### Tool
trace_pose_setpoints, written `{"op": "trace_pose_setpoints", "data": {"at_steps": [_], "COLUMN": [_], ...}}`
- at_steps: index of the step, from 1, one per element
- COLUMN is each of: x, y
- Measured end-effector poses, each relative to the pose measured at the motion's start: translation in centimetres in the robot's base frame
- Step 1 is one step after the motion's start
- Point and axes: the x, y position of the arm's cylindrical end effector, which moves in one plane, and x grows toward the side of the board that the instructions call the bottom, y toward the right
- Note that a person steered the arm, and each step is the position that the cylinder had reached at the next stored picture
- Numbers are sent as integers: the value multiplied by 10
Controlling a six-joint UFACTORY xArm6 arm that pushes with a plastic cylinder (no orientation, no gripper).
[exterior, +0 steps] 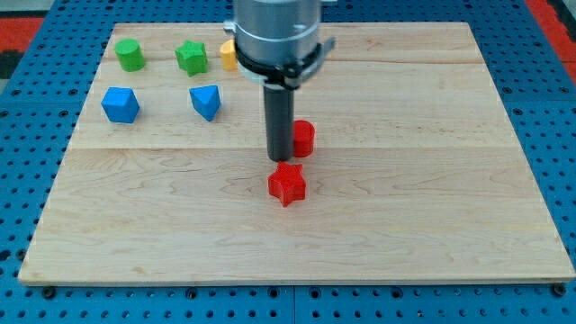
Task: Move the red circle to the right of the triangle
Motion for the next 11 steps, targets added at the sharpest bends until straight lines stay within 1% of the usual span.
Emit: {"op": "trace_pose_setpoints", "data": {"at_steps": [1, 2, 3, 4, 5, 6, 7, 9, 10, 11], "x": [-12, 29, 35, 10, -25, -32, -16, -43, -26, 41], "y": [-10, -9, 37, 43, -14, -10, 6, 15, 1, -47]}}
